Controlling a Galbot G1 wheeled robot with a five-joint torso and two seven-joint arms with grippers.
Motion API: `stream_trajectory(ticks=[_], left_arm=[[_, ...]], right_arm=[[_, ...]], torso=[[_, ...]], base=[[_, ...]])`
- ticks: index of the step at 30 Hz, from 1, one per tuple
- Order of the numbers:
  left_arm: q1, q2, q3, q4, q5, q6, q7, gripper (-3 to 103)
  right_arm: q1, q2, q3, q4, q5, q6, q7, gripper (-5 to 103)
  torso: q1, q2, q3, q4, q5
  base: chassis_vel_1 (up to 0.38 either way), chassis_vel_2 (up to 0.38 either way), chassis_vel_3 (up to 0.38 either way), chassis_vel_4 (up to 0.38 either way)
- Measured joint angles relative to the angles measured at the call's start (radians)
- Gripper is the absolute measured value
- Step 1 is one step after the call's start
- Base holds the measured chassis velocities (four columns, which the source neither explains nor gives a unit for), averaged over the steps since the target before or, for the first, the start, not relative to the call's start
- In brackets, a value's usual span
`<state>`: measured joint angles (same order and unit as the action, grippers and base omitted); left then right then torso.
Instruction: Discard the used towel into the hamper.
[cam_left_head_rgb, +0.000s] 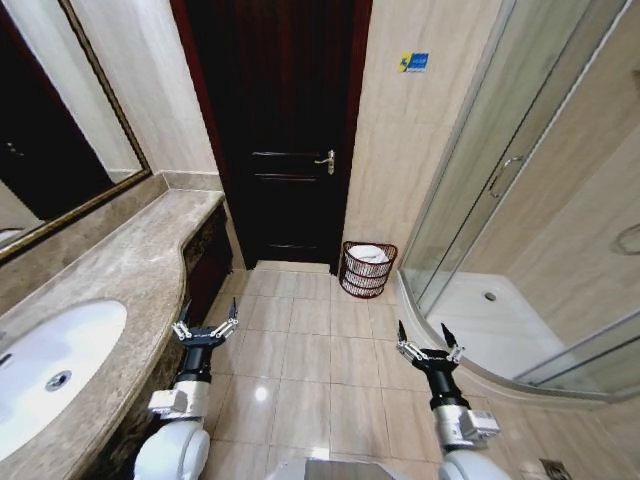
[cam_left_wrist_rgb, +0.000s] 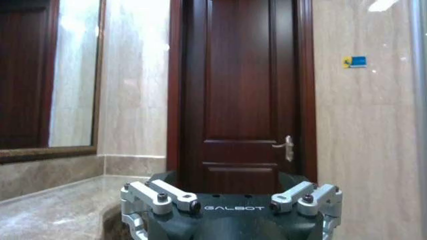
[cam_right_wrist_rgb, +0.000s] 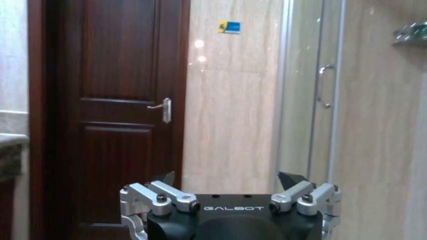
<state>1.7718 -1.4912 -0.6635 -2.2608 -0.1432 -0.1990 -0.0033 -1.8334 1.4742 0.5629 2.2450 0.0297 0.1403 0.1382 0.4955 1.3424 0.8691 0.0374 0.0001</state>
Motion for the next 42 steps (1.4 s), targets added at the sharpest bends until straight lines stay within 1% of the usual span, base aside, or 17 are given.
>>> stream_trajectory(ticks=[4, 10, 12, 16, 22, 24, 27, 42], left_arm=[[0.003, -0.006, 0.016, -0.007, 0.007, 0.012, 0.002, 100], [0.000, -0.009, 0.018, -0.004, 0.002, 0.013, -0.003, 100], [-0.001, -0.011, 0.013, 0.001, -0.003, 0.011, -0.008, 100], [-0.008, -0.014, 0.003, 0.007, -0.023, 0.009, -0.017, 100], [-0.020, -0.010, 0.006, 0.008, -0.022, 0.012, -0.017, 100], [-0.024, -0.009, 0.007, 0.006, -0.009, 0.028, -0.017, 100], [-0.025, -0.009, 0.008, 0.005, -0.003, 0.035, -0.018, 100], [-0.025, -0.009, 0.008, 0.004, -0.001, 0.036, -0.019, 100]], right_arm=[[-0.001, -0.004, -0.004, 0.000, 0.002, 0.004, 0.027, 100], [0.008, -0.004, -0.005, -0.007, 0.009, 0.021, 0.031, 100], [0.012, -0.004, -0.003, -0.011, 0.015, 0.021, 0.029, 100], [0.029, -0.006, 0.021, -0.033, 0.040, 0.016, -0.007, 100], [0.040, 0.004, 0.031, -0.033, 0.051, 0.011, -0.015, 100], [0.043, 0.007, 0.034, -0.033, 0.048, 0.007, -0.015, 100], [0.043, 0.008, 0.034, -0.032, 0.046, 0.005, -0.015, 100], [0.043, 0.009, 0.034, -0.030, 0.044, 0.004, -0.014, 100]], torso=[[0.000, 0.000, 0.000, 0.0000, 0.0000], [0.000, 0.000, 0.000, -0.0001, 0.0001], [0.000, 0.000, 0.000, 0.0000, -0.0001], [0.000, 0.000, 0.000, 0.0001, -0.0001], [0.000, 0.000, 0.000, 0.0000, 0.0000], [0.000, 0.000, 0.000, 0.0000, -0.0001], [0.000, 0.000, 0.000, 0.0000, 0.0000], [0.000, 0.000, 0.000, 0.0000, -0.0001]], base=[[0.059, -0.065, -0.060, 0.072], [0.031, -0.034, -0.036, 0.021], [0.000, 0.000, 0.000, 0.000], [0.000, 0.000, 0.000, 0.000], [0.000, 0.000, 0.000, 0.000], [0.000, 0.000, 0.000, 0.000], [0.000, 0.000, 0.000, 0.000], [0.000, 0.000, 0.000, 0.000]])
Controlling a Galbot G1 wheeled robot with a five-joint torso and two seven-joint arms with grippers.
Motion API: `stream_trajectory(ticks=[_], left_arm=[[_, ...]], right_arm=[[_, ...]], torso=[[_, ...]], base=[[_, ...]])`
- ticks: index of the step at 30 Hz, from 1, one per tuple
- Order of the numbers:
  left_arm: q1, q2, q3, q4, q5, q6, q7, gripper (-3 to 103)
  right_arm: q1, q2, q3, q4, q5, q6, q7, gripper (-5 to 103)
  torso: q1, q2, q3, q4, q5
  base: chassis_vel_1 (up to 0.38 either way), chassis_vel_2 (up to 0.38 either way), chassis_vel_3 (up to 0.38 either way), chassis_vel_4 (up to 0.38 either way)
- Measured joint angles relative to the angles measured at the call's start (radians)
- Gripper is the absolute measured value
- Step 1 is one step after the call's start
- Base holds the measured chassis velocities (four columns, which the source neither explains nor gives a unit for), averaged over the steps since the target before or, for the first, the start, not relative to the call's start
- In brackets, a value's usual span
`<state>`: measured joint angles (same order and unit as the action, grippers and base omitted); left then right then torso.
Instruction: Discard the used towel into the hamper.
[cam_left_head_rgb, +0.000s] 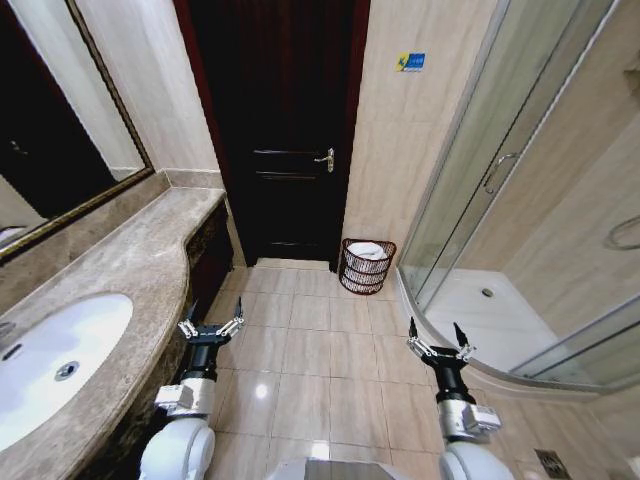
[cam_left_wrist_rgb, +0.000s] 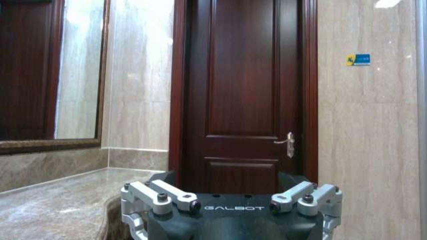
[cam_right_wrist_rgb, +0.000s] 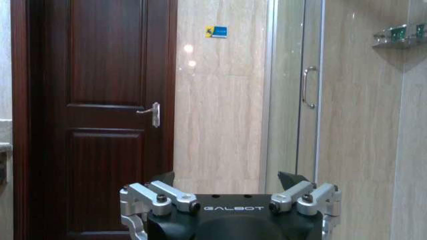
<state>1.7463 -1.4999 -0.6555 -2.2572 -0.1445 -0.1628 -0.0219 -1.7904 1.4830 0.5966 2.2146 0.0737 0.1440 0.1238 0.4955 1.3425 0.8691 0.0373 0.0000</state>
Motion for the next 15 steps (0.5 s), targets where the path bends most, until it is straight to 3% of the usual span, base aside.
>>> stream_trajectory(ticks=[15], left_arm=[[0.000, 0.000, 0.000, 0.000, 0.000, 0.000, 0.000, 100]], right_arm=[[0.000, 0.000, 0.000, 0.001, -0.001, 0.000, 0.000, 100]], torso=[[0.000, 0.000, 0.000, 0.0000, 0.0000]], base=[[0.000, 0.000, 0.000, 0.000]])
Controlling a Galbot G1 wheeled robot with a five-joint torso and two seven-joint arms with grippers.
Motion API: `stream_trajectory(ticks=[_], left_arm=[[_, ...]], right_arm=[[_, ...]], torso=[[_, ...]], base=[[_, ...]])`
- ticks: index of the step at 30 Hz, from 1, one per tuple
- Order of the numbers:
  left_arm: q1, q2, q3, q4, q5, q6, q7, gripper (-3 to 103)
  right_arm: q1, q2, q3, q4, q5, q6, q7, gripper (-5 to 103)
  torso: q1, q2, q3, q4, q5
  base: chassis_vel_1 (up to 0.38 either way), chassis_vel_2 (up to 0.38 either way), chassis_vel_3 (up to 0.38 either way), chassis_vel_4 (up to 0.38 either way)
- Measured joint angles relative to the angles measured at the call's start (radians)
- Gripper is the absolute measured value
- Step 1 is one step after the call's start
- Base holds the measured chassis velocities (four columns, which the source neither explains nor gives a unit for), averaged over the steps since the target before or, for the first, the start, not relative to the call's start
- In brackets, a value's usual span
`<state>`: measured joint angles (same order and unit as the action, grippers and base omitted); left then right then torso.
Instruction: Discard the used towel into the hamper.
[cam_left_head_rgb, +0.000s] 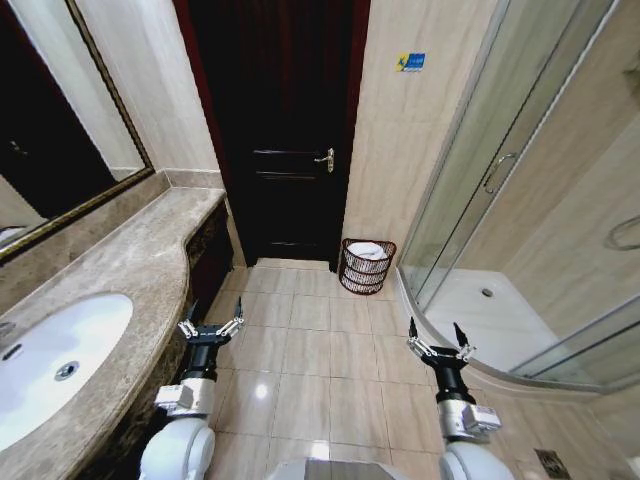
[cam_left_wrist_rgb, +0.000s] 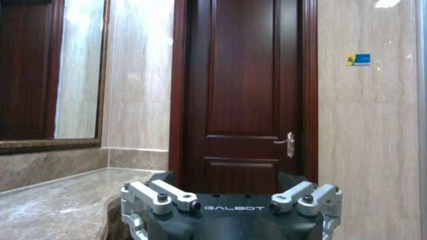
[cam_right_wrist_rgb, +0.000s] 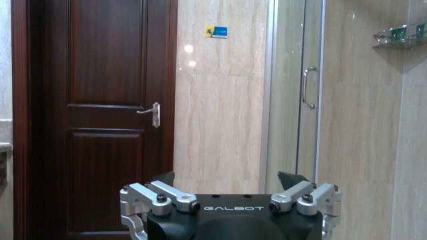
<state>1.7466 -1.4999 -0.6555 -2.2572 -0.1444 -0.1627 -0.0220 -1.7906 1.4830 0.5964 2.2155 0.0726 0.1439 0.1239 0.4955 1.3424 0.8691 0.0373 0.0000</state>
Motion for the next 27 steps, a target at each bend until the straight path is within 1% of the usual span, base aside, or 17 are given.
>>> stream_trajectory(ticks=[27], left_arm=[[0.000, 0.000, 0.000, 0.000, 0.000, 0.000, 0.000, 100]], right_arm=[[0.000, 0.000, 0.000, 0.001, 0.000, 0.000, 0.000, 100]], torso=[[0.000, 0.000, 0.000, 0.0000, 0.0000]], base=[[0.000, 0.000, 0.000, 0.000]])
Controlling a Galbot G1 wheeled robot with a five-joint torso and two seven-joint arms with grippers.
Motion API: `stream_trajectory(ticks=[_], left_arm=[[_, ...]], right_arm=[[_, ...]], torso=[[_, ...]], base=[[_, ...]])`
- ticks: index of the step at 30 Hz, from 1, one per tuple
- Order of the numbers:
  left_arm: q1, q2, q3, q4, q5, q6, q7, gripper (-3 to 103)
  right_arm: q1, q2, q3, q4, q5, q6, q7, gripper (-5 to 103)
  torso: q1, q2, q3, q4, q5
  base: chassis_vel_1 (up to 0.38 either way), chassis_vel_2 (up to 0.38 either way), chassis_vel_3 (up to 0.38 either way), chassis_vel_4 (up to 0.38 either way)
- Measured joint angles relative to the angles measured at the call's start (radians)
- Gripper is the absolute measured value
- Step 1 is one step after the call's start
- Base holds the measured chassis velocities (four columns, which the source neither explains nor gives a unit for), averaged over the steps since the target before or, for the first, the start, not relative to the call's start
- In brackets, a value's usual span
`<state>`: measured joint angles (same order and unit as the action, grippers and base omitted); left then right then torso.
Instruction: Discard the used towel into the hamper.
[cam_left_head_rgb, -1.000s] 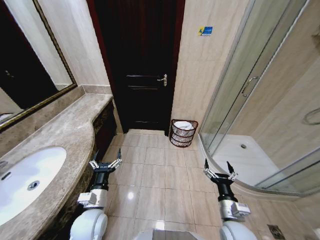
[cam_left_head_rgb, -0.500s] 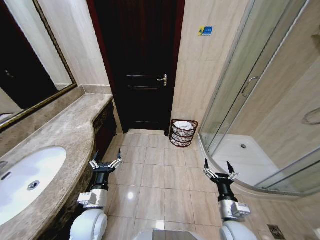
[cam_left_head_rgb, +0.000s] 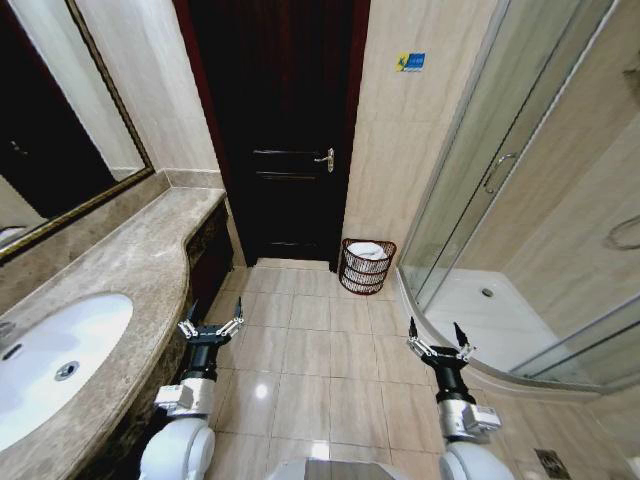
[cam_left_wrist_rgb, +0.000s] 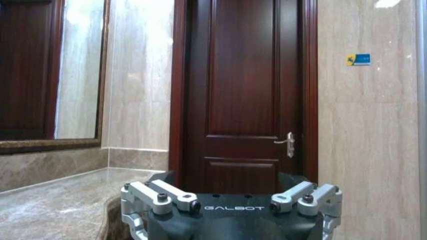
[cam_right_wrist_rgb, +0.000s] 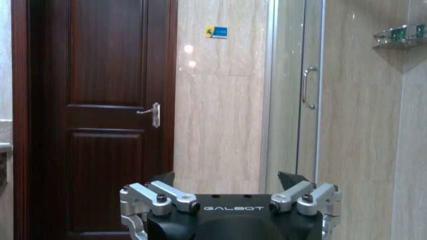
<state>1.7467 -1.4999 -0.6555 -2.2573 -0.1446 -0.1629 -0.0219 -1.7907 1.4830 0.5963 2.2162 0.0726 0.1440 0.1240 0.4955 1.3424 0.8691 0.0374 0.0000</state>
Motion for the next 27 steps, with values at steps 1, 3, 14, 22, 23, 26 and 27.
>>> stream_trajectory(ticks=[1, 3, 14, 22, 23, 26, 27], left_arm=[[0.000, 0.000, 0.000, 0.000, 0.000, 0.000, 0.000, 100], [0.000, 0.000, 0.000, 0.000, 0.000, 0.000, 0.000, 100], [0.000, 0.000, 0.000, 0.000, 0.000, 0.000, 0.000, 100], [0.000, 0.000, 0.000, 0.000, 0.000, 0.000, 0.000, 100], [0.000, 0.000, 0.000, 0.000, 0.000, 0.000, 0.000, 100], [0.000, 0.000, 0.000, 0.000, 0.000, 0.000, 0.000, 100], [0.000, 0.000, 0.000, 0.000, 0.000, 0.000, 0.000, 100]], right_arm=[[0.000, 0.000, 0.000, 0.000, 0.000, 0.000, 0.000, 100], [0.000, 0.000, 0.000, 0.000, 0.000, 0.000, 0.000, 100], [0.000, 0.000, 0.000, 0.000, 0.000, 0.000, 0.000, 100], [0.000, 0.000, 0.000, 0.000, 0.000, 0.000, 0.000, 100], [0.000, 0.000, 0.000, 0.000, 0.000, 0.000, 0.000, 100], [0.000, 0.000, 0.000, 0.000, 0.000, 0.000, 0.000, 100], [0.000, 0.000, 0.000, 0.000, 0.000, 0.000, 0.000, 100]], torso=[[0.000, 0.000, 0.000, 0.0000, 0.0000], [0.000, 0.000, 0.000, 0.0000, 0.0000], [0.000, 0.000, 0.000, 0.0000, 0.0000], [0.000, 0.000, 0.000, 0.0000, 0.0000], [0.000, 0.000, 0.000, 0.0000, 0.0000], [0.000, 0.000, 0.000, 0.0000, 0.0000], [0.000, 0.000, 0.000, 0.0000, 0.0000]], base=[[0.000, 0.000, 0.000, 0.000], [0.000, 0.000, 0.000, 0.000], [0.000, 0.000, 0.000, 0.000], [0.000, 0.000, 0.000, 0.000], [0.000, 0.000, 0.000, 0.000], [0.000, 0.000, 0.000, 0.000], [0.000, 0.000, 0.000, 0.000]])
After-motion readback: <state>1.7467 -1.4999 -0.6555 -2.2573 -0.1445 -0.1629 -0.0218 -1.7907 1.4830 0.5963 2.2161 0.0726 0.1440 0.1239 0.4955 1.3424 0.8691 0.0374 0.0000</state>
